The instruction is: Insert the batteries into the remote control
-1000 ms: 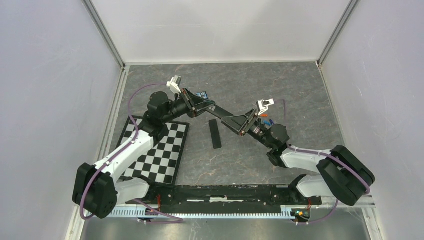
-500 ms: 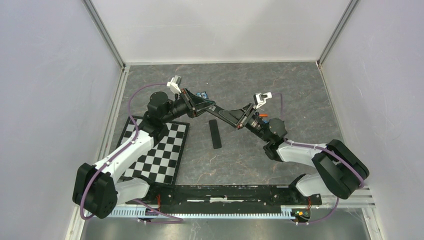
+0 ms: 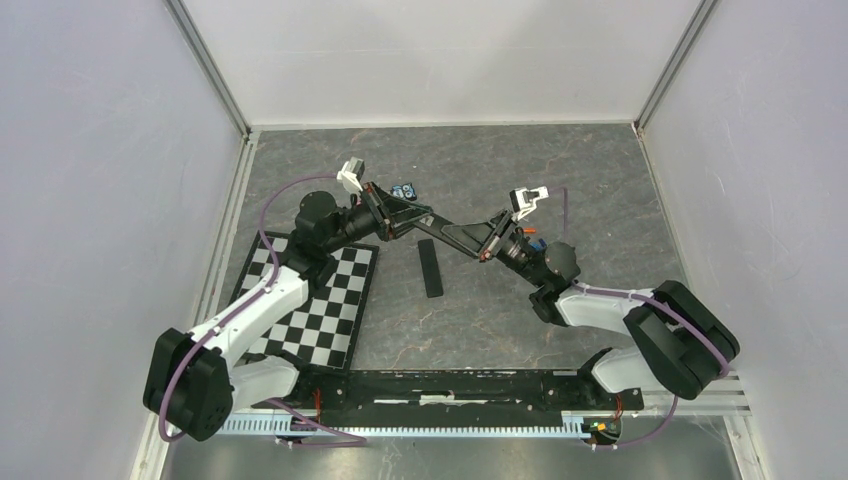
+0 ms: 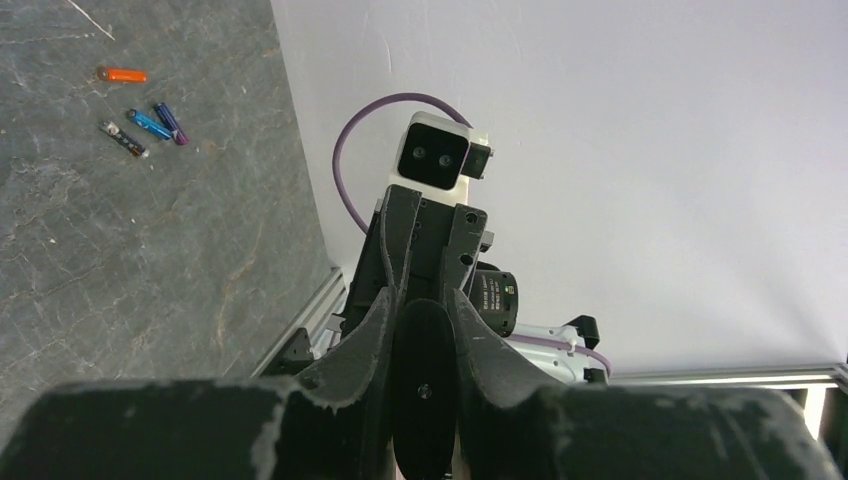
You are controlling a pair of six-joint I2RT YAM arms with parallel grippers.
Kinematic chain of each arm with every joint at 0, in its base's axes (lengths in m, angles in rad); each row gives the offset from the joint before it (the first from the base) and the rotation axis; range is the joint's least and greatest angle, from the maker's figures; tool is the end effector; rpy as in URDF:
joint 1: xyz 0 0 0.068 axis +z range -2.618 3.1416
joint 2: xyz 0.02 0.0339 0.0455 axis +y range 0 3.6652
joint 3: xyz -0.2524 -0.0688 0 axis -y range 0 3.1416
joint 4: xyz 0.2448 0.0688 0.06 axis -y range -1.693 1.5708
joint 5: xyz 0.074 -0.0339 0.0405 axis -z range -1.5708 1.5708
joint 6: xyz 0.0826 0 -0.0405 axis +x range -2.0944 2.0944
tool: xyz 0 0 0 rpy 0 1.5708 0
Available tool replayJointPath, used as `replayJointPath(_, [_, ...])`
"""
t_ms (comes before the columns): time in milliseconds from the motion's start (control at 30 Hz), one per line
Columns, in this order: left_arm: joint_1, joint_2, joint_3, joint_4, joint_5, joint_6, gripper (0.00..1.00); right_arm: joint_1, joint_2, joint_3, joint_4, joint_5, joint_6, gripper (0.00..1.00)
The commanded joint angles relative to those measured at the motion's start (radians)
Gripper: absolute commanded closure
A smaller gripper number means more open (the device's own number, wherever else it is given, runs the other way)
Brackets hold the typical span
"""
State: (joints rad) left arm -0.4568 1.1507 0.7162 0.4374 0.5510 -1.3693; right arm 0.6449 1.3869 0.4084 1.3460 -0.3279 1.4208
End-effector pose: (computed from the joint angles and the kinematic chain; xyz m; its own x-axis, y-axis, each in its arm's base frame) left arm 0.2580 -0.1750 0.2957 -0.8280 -0.5232 -0.2016 0.1718 0.1056 -0.9795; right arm 0.2256 0.2030 0.2467 -0.7573 0.6017 -0.2539 -0.4048 -0.1275 0.9055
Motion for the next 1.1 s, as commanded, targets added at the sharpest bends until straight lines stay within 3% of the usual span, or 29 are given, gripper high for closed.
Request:
replayJointPath(0, [0.042,-0.079,0.043,0.144,-0.01,-0.16,0.98,-0.049,-0.024,-0.026,-0.046,-0.046,-0.085,0.89])
replayJointPath(233, [0.042,-0.078,0.053,0.067,-0.009,-0.096,0.98,-0.051,-0.058,0.039,-0.312,-0.042,-0.164,0.75])
replayJointPath(433, [0.042,-0.065,0.043,0.094,-0.002,-0.113,0.98,-0.057,-0.067,0.032,-0.311,-0.032,-0.151,0.55])
replayJointPath(533, [0.044,-0.064,0.039,0.087,-0.002,-0.1,0.98,-0.062,-0.091,0.026,-0.322,-0.029,-0.153,0.52])
replayJointPath(767, [0.045,-0.06,0.043,0.048,-0.011,-0.045,0.98,-0.068,-0.131,0.033,-0.383,-0.038,-0.174,0.58])
replayJointPath(867, [0.046,-0.066,0.045,0.049,-0.014,-0.023,0.98,-0.071,-0.152,0.033,-0.451,-0.061,-0.188,0.67])
replayJointPath(1067, [0.044,-0.095,0.042,0.036,-0.028,0.028,0.98,-0.076,-0.221,0.031,-0.602,-0.065,-0.259,0.71])
